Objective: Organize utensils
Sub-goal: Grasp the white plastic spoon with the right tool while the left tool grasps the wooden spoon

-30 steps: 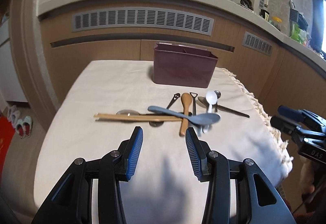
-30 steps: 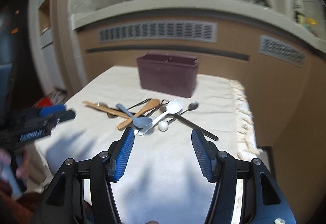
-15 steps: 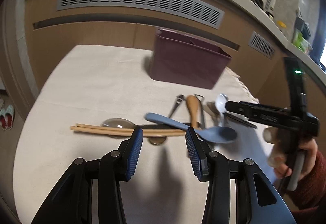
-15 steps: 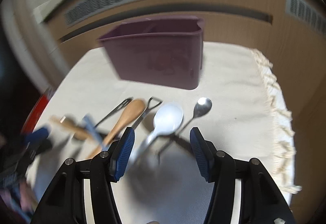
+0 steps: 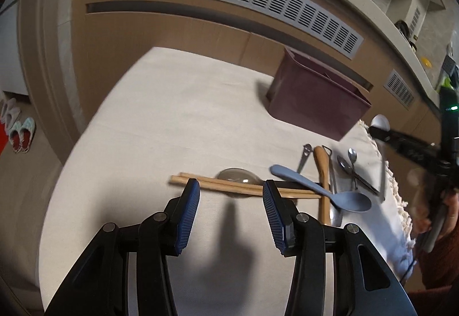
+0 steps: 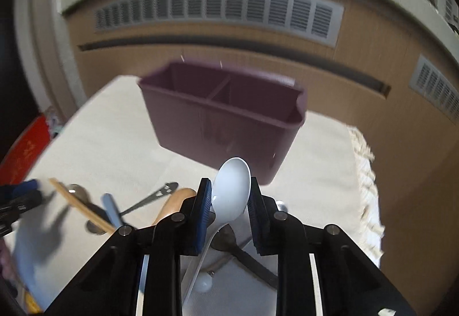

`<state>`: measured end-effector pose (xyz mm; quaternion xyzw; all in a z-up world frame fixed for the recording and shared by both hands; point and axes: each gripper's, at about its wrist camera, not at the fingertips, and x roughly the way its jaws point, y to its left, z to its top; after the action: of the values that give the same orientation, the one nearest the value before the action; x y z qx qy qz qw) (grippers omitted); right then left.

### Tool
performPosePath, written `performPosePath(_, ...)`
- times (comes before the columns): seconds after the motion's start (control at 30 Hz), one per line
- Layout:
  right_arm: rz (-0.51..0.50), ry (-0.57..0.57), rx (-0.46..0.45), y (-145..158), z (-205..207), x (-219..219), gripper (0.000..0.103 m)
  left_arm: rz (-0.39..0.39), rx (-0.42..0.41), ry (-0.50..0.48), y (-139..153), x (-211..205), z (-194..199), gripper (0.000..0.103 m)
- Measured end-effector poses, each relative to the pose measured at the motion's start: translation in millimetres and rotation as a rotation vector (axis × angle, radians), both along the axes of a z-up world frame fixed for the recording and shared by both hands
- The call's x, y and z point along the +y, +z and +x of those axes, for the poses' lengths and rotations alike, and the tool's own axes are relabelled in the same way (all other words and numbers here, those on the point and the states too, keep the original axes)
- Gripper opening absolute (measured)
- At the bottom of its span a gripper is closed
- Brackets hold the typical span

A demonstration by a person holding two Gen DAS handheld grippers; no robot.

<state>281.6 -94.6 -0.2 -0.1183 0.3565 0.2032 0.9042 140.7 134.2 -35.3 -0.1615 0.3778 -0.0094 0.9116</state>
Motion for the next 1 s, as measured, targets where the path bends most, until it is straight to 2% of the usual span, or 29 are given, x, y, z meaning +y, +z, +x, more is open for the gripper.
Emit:
performPosePath(0.1,0.054,0.012,0.015,13.7,-6.8,-20.8,0.022,-0.023,0.031,-0.1,3.1,-27.2,20.2,0.047)
performPosePath(0.17,0.057,-0.004,0.004,16.0,-12.0,-33.5,0.022,-0.043,0.054,-0.159,3.7,-50.2,36.1,0.047)
performPosePath(0.33,0.057,-0.067,-0.023,4.8,-19.9,-69.1,0.023,0.037,0.079,-0.299,0.9,-114.7,78.9,0.046)
performPosePath(0.4,0.073,-0.091,-0.028,-0.8,-23.6,-82.0,0.023,0.09,0.097,-0.327,-2.6,-131.1,92.7,0.041)
performPosePath(0.5,0.09,-0.113,-0.029,-8.8,-27.2,-97.8,0.023,0.192,0.143,-0.346,-11.5,-147.0,110.8,0.033)
performPosePath(0.67,0.111,-0.123,-0.015,-19.8,-30.0,-106.0,0.023,0.251,0.226,-0.357,-28.3,-156.2,132.9,0.032)
performPosePath(0.83,0.106,-0.105,-0.024,-22.8,-33.7,-101.6,0.023,0.286,0.242,-0.365,-29.4,-164.6,145.7,0.032)
performPosePath(1.0,0.106,-0.097,-0.029,-20.7,-35.3,-94.9,0.023,0.246,0.239,-0.345,-31.1,-163.3,152.0,0.03)
